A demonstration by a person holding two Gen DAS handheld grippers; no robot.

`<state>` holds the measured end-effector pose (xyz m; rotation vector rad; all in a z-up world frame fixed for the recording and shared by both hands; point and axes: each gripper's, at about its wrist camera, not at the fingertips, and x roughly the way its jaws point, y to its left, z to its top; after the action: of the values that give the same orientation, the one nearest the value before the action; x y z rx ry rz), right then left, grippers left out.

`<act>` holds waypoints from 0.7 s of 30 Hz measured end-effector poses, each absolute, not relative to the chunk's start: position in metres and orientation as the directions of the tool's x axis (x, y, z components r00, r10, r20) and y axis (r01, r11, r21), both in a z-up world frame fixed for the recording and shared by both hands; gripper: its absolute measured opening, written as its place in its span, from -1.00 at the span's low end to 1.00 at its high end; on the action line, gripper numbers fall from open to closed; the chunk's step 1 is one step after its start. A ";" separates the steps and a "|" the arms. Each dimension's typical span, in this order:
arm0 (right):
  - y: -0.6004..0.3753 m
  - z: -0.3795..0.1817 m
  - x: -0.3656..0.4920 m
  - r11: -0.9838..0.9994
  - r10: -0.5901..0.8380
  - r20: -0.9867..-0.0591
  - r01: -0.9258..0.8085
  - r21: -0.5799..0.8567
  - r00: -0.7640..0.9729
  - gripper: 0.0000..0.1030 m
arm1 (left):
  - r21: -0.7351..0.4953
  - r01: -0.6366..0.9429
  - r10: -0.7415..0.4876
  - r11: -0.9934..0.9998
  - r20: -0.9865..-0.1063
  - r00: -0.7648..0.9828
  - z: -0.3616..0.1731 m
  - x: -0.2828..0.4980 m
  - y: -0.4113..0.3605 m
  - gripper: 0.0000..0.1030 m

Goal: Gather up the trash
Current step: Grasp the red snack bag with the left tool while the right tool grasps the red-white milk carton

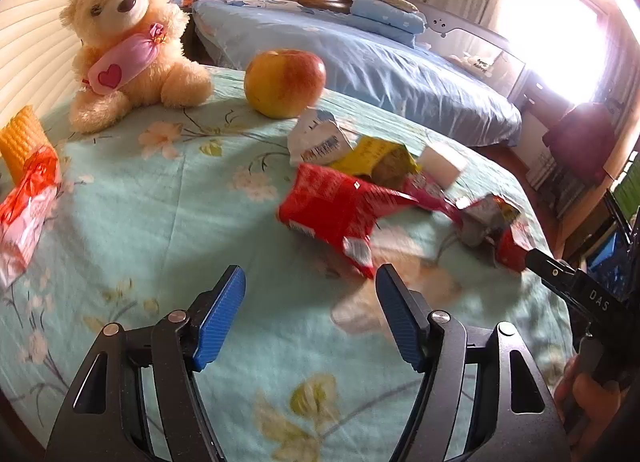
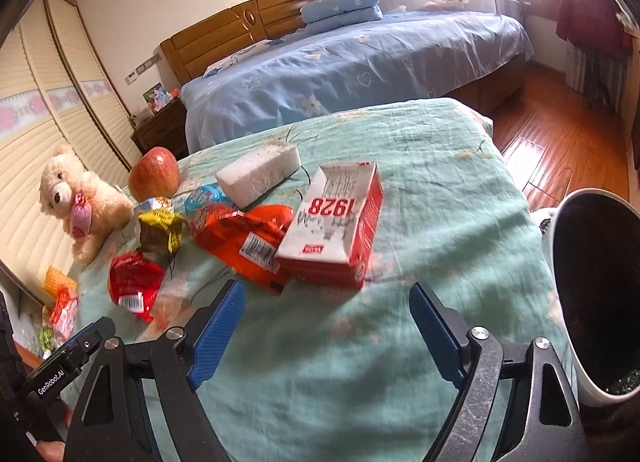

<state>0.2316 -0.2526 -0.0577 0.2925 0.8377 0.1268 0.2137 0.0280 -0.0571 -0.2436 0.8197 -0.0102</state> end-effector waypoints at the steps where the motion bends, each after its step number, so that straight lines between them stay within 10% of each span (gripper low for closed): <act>1: -0.252 -0.058 0.235 0.953 0.223 -0.713 0.006 0.303 0.664 0.61 | -0.222 -0.086 -0.105 0.971 -0.723 0.683 -0.057 0.218 0.030 0.34; 13: -0.247 -0.070 0.278 0.965 0.175 -0.759 0.046 0.260 0.628 0.52 | -0.250 -0.084 -0.135 0.965 -0.743 0.656 -0.069 0.250 0.027 0.34; 21: -0.248 -0.074 0.279 0.981 0.108 -0.774 0.058 0.183 0.625 0.01 | -0.247 -0.021 -0.175 0.969 -0.742 0.648 -0.070 0.250 0.013 -0.70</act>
<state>0.2794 -0.2484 -0.0737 0.1975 0.8974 0.0289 0.2500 0.0132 -0.0700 -0.2429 0.8641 -0.0886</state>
